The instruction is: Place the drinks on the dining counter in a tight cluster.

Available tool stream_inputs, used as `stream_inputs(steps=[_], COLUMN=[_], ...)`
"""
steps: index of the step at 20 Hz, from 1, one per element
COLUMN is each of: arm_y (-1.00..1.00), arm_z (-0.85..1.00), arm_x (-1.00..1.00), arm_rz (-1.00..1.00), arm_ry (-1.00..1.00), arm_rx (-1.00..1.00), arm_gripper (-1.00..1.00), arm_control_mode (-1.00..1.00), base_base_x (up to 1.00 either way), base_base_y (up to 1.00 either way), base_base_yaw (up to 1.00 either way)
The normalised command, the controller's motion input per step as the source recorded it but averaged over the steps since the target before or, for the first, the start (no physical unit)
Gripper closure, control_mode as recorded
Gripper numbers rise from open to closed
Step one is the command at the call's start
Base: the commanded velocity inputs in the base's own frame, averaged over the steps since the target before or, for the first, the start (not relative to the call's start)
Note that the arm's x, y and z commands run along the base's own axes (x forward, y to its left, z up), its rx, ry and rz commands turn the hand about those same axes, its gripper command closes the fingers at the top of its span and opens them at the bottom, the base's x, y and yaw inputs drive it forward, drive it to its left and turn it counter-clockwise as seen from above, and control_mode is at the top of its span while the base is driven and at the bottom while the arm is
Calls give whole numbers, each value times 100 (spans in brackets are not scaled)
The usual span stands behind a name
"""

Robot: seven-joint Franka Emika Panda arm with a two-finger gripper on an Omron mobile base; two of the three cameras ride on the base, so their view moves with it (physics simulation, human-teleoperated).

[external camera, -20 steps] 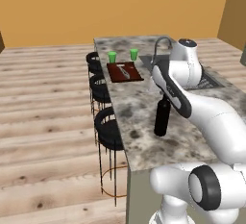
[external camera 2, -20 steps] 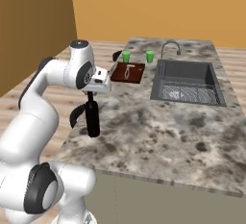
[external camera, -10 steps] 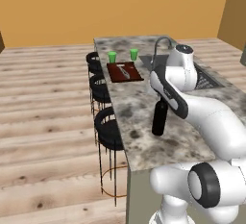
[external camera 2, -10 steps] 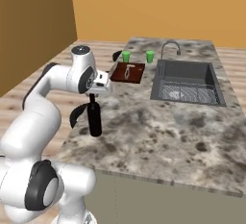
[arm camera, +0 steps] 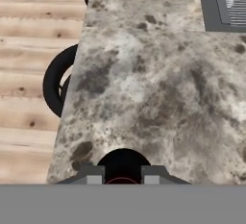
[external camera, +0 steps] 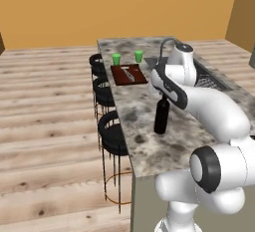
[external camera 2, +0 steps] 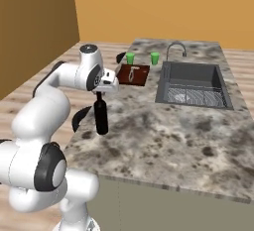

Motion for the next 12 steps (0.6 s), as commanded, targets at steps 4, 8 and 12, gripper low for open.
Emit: stream_inputs(steps=[4,8,12], arm_y=[0,0,0], arm_z=[-3,-23,-16], arm_x=[24,9,0], arm_rz=[0,0,0], arm_ry=[0,-3,-1], arm_rx=[0,0,0], arm_gripper=[100,100,100], arm_control_mode=[-100,-100,-100], base_base_x=[0,0,0], base_base_y=[0,0,0], base_base_yaw=[0,0,0])
